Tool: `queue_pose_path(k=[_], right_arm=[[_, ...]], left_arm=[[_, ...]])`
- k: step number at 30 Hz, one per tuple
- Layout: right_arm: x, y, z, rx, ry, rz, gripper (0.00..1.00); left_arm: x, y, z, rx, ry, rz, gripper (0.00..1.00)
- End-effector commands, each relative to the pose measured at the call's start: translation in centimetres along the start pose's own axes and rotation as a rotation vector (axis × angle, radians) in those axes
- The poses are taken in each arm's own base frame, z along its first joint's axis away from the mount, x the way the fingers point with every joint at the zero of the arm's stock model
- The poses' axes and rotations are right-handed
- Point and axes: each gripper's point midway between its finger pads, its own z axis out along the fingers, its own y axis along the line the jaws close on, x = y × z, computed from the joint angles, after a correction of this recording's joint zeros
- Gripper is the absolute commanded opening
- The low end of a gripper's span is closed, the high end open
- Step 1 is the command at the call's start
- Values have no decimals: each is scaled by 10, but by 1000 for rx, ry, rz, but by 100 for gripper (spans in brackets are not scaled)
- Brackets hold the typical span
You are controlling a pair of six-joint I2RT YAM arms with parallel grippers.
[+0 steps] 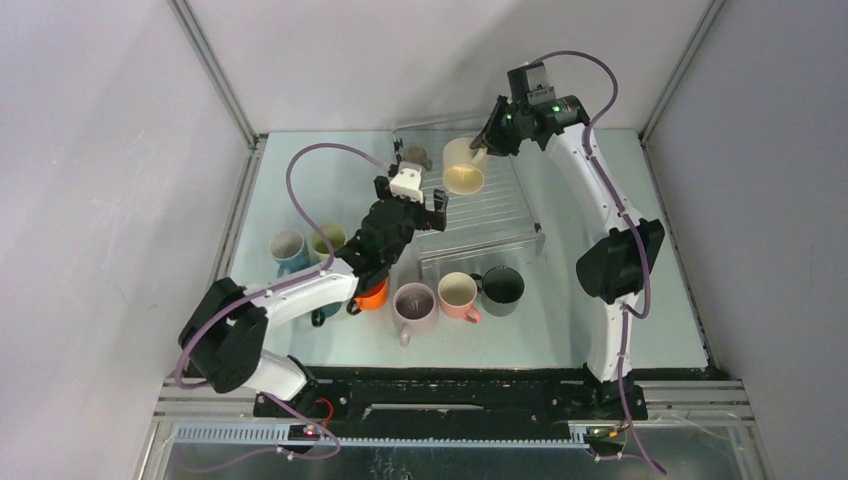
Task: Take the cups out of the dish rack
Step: Unload the cup from the dish rack, then place the cup at the center of the board.
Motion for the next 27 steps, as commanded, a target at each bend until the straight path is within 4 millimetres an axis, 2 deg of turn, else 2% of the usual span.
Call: queue_pose_path(k=[1,18,27], right_arm=[[-28,61,-72,-210,-128,29,0],[0,77,-89,-289,-91,68,0],[5,77,-87,-305,-88,81,0]], left_arm=[[-11,2,3,-20,-92,51,99],[-36,1,28,-79,-181,38,89],[-50,-2,21,-47,-219,25,80]])
